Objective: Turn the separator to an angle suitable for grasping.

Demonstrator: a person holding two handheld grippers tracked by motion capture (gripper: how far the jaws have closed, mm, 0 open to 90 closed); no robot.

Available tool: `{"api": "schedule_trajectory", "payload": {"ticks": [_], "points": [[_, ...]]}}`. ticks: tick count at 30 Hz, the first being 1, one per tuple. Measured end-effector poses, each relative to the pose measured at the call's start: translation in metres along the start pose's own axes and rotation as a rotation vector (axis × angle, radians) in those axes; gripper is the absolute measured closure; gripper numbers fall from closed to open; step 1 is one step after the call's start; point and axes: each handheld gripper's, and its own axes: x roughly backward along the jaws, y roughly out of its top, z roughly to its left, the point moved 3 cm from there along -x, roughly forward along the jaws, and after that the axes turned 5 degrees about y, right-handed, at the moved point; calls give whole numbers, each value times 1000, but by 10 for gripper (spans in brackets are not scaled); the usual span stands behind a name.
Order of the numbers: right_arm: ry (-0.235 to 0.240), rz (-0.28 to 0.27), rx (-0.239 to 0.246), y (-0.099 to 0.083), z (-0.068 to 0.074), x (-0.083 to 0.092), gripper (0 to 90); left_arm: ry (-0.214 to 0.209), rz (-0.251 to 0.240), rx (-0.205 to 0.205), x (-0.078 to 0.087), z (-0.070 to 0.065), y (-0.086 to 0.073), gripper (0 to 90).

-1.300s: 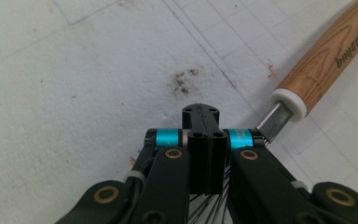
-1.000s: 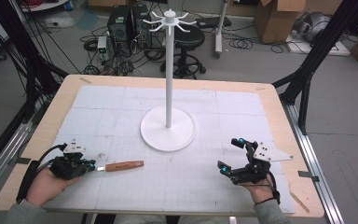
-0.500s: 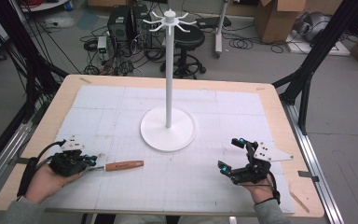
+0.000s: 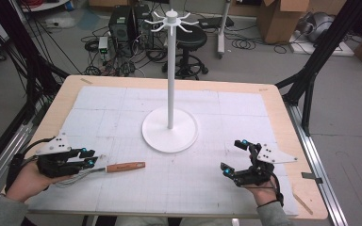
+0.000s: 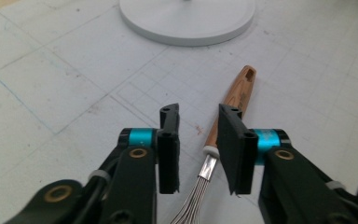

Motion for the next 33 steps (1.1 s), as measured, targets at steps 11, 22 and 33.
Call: {"api": "schedule_trajectory", "payload": {"ticks": [11,22,33], "points": [[1,0,-4,0,0,0,7,-63,-51,-63,22,-1,20,425],[2,-6,-9,0,0,1,7,-108,-14,-202,22,0,35,179],[4,-17,-18,1,-1,2,7,-154,110,-199,-2,-1,32,201]]}}
